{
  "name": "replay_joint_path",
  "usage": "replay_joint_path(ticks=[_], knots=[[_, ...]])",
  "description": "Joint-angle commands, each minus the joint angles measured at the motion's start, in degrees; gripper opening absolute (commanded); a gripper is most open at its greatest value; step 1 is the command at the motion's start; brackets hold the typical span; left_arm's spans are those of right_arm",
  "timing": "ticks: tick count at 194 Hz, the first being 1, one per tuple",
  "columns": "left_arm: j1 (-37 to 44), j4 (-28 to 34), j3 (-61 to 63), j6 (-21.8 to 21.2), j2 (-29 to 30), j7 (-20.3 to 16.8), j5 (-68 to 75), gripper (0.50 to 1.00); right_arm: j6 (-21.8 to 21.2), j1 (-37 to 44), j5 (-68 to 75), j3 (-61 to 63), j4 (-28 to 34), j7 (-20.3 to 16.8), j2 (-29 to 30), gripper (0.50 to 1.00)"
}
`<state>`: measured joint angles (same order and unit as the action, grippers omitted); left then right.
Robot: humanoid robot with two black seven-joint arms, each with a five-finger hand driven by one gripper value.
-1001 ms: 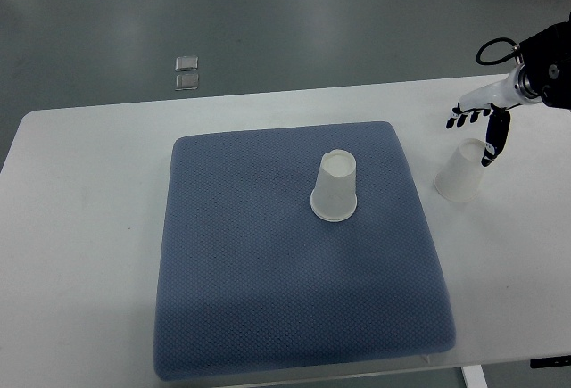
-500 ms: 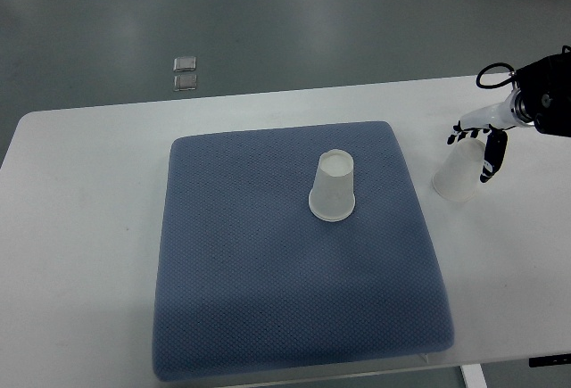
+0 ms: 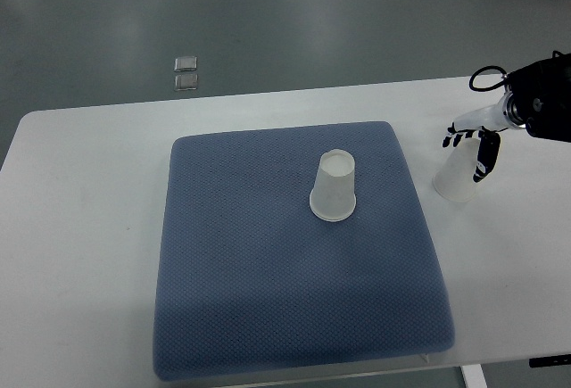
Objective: Stack paper cups
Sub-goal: 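Close the right hand around the second cup and lift it, then carry the held cup over the cup on the pad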
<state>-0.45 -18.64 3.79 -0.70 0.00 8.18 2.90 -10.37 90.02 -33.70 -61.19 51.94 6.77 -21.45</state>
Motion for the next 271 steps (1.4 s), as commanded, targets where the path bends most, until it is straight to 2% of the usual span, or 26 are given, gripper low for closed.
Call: replay_joint_path(ticks=[1, 23, 44, 59, 83, 112, 138, 177, 208, 247, 271], knots=[[0.0, 0.0, 0.0, 0.0, 0.0, 0.0, 0.0, 1.000, 0.0, 0.1, -0.1, -0.1, -0.1, 0.0, 0.0, 0.827], [0.0, 0.0, 0.0, 0.0, 0.0, 0.0, 0.0, 1.000, 0.3, 0.0, -0.1, -0.1, -0.1, 0.1, 0.0, 0.752], [0.0, 0.0, 0.0, 0.0, 0.0, 0.0, 0.0, 1.000, 1.7, -0.5, -0.1, -0.2, -0.1, 0.1, 0.0, 0.713], [0.0, 0.0, 0.0, 0.0, 0.0, 0.0, 0.0, 1.000, 1.9, -0.9, -0.1, -0.2, -0.1, 0.1, 0.0, 0.660], [0.0, 0.1, 0.0, 0.0, 0.0, 0.0, 0.0, 1.000, 1.9, -1.0, -0.1, -0.3, -0.1, 0.1, 0.0, 0.623], [0.0, 0.0, 0.1, 0.0, 0.0, 0.0, 0.0, 1.000, 1.4, 0.4, 0.2, -0.1, 0.1, 0.2, -0.3, 0.623], [0.0, -0.1, 0.1, 0.0, 0.0, 0.0, 0.1, 1.000, -0.6, 6.2, 0.0, -0.3, 1.8, 0.3, -1.3, 0.623], [-0.1, -0.2, 0.1, 0.1, 0.0, -0.1, 0.0, 1.000, -7.8, 19.6, -0.1, -0.5, 8.4, 0.3, -4.9, 0.625], [-0.1, -0.2, 0.2, 0.1, 0.0, 0.0, 0.1, 1.000, -15.6, 31.6, -0.2, -0.9, 14.2, 0.3, -8.3, 0.629], [-0.1, -0.7, 0.3, 0.1, 0.0, 0.0, 0.1, 1.000, -22.5, 43.0, -0.3, -1.2, 18.0, 0.2, -11.1, 0.633], [-0.1, -0.8, 0.3, 0.1, 0.0, 0.0, 0.1, 1.000, -24.3, 46.6, -0.3, -1.1, 19.1, 0.2, -11.3, 0.633]])
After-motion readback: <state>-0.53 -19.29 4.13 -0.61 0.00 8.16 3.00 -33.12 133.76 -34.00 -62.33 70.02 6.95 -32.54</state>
